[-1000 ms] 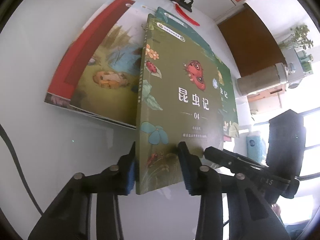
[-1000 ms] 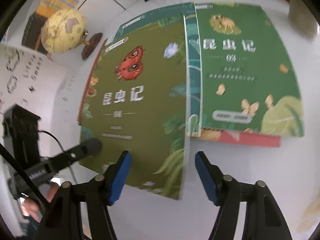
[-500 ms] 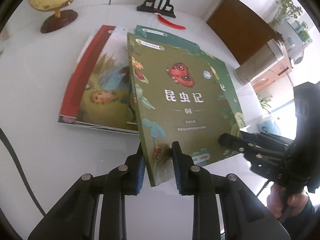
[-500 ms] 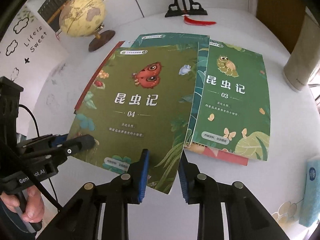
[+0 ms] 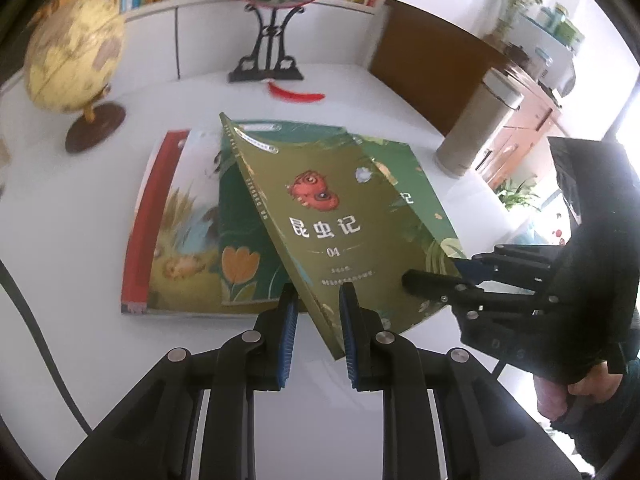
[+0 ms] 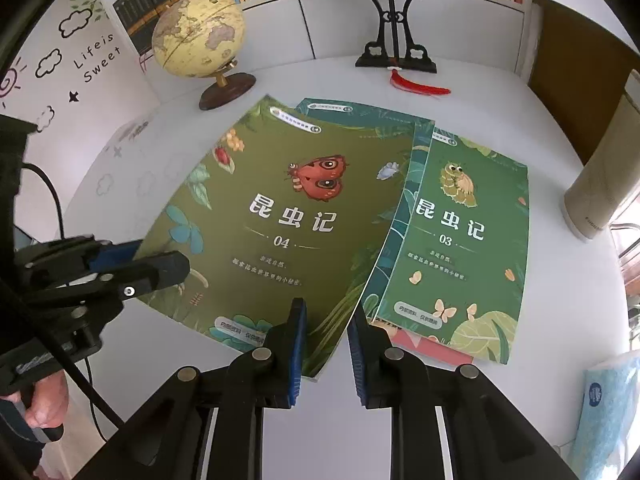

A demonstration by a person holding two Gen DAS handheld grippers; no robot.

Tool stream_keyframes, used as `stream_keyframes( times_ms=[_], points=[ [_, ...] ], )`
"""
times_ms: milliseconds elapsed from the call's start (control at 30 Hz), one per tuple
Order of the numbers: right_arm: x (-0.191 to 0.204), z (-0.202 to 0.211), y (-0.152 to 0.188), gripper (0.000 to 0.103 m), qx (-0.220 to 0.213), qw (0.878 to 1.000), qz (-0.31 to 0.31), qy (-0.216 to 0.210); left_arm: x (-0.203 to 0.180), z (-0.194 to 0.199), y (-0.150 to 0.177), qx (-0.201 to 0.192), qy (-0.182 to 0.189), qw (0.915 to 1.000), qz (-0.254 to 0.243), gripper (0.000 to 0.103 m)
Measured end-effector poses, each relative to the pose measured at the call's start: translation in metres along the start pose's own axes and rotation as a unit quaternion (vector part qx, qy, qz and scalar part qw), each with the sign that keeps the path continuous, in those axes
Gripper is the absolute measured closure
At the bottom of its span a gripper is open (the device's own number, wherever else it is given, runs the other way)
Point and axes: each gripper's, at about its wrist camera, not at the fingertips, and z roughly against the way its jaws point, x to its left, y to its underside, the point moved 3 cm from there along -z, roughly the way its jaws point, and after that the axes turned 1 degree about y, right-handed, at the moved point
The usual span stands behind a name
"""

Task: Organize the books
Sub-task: 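Close both grippers on the butterfly booklet edge and lift it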

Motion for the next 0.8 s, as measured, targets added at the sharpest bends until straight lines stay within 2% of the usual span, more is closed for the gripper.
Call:
stream_keyframes(
  times_ms=[100,367,500,667,800],
  points=[
    [-0.001,0.003,-0.001,0.083,-0.004,1.0,0.003,-0.004,-0.004,-0.002,-0.004,-0.002,0.0,1.0,-0.004,0.085],
    [-0.012,0.007,-0.011,0.083,-0.019,1.0,0.009,-0.013,0.015,-0.019,-0.006,0.014,0.017,0.9989,0.042,0.085],
    [-0.021,-0.001,-0.013,0.083,-0.011,1.0,0.0,-0.016,0.018,-0.029,-0.004,0.025,0.016,0.9982,0.051,0.085],
    [-0.014,-0.002,-0.014,0.084,-0.013,1.0,0.016,-0.016,0.01,-0.019,-0.006,0.008,0.029,0.9989,0.037,0.085],
    [0.002,0.007,-0.016,0.084,-0.031,0.999,0.034,-0.012,0.015,-0.005,-0.006,-0.002,0.034,0.9992,0.023,0.085]
  ],
)
